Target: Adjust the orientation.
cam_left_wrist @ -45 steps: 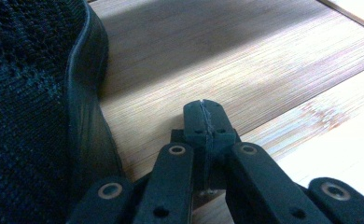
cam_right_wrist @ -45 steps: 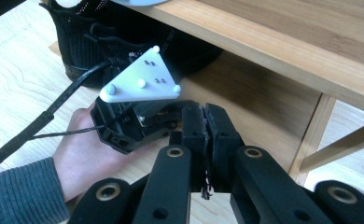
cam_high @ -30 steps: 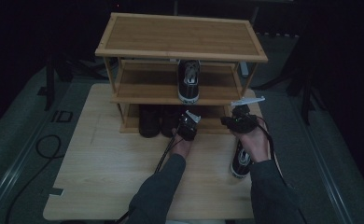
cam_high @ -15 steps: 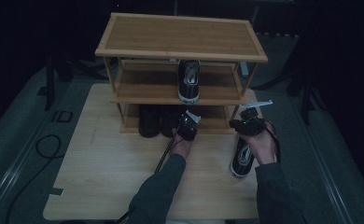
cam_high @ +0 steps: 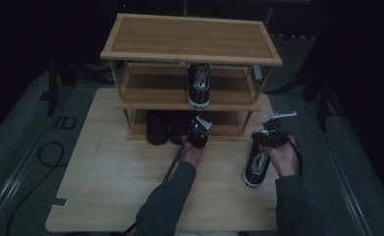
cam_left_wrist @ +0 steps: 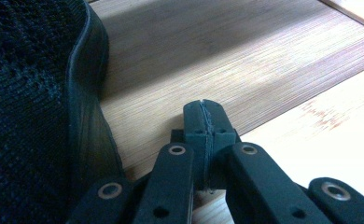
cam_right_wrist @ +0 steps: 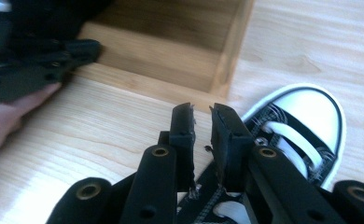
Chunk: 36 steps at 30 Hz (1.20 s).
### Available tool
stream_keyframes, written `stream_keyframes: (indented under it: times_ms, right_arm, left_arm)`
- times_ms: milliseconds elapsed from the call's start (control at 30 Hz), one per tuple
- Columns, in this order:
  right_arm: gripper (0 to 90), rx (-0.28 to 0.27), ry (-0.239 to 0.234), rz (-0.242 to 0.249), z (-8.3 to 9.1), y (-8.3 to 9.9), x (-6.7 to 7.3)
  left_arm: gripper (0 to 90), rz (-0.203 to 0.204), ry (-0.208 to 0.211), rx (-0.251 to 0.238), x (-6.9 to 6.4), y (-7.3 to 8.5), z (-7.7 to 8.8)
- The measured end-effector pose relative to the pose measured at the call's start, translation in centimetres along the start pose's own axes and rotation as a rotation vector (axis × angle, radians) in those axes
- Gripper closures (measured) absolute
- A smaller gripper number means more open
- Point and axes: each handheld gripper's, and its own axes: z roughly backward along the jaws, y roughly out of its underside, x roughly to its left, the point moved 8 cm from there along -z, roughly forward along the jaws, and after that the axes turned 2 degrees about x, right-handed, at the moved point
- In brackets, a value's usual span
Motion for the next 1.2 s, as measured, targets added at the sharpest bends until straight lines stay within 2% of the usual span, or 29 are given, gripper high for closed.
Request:
stream_keyframes:
  times_ms: [433,667,800,900,1033,1200]
  right_arm:
    - [74.4,0.060,0.038,-0.115,-1.6,1.8,-3.1]
    - [71.6,0.092,0.055,-0.149,-2.3,2.3,-3.9]
    - [70.7,0.105,0.042,-0.172,-2.8,2.4,-3.9]
    - [76.4,0.116,0.060,-0.162,-2.7,2.4,-4.0]
    - [87.4,0.098,0.074,-0.166,-2.3,2.4,-4.1]
    - [88.8,0.094,0.078,-0.150,-2.2,2.3,-4.0]
  left_arm:
    - [89.7,-0.003,-0.002,0.000,0.0,0.0,0.0]
    - [89.7,-0.003,-0.002,0.000,0.0,0.0,0.0]
    - [89.7,-0.003,-0.002,0.000,0.0,0.0,0.0]
    - [89.8,-0.003,-0.002,0.001,0.0,0.0,0.0]
    - [89.7,-0.004,-0.003,0.000,0.0,0.0,0.0]
    - [89.7,-0.004,-0.003,0.000,0.0,0.0,0.0]
